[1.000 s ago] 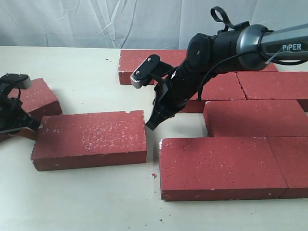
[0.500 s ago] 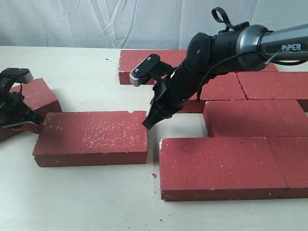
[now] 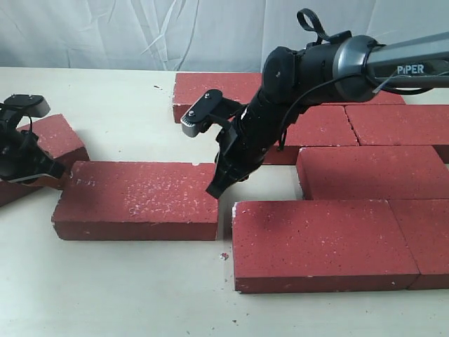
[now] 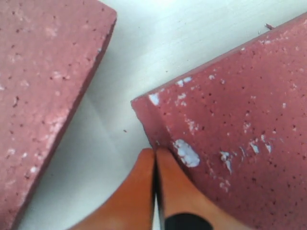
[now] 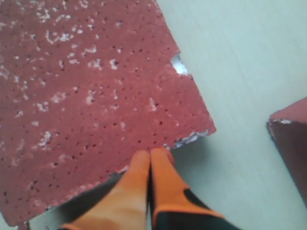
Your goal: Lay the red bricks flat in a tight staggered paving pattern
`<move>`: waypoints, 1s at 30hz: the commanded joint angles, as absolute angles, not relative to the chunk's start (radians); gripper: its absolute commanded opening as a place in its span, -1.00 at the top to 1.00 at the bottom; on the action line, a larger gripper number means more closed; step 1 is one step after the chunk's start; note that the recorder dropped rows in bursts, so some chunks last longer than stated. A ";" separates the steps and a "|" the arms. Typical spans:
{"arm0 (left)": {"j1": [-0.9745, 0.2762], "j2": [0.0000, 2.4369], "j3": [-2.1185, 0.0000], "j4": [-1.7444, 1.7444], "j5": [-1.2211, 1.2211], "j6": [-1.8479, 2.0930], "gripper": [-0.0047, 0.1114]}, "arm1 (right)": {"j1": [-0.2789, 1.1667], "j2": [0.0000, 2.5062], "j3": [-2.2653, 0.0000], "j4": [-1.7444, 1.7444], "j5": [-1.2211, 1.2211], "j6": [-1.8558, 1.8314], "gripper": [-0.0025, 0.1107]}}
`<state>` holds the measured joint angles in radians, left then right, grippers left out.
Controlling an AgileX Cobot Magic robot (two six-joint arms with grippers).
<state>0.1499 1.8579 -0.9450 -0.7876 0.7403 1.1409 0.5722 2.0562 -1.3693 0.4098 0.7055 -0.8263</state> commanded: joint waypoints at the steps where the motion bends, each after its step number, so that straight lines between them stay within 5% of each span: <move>1: 0.146 1.861 -0.948 -0.809 0.743 1.145 0.91 | 0.569 2.088 -1.373 0.411 0.644 -0.827 0.97; 11: 0.146 1.861 -0.948 -0.918 0.737 1.238 0.91 | 0.569 2.082 -1.373 0.419 0.571 -0.827 0.97; 30: 0.155 1.857 -0.948 -0.864 0.676 1.208 0.91 | 0.588 1.956 -1.372 0.470 0.813 -0.782 0.97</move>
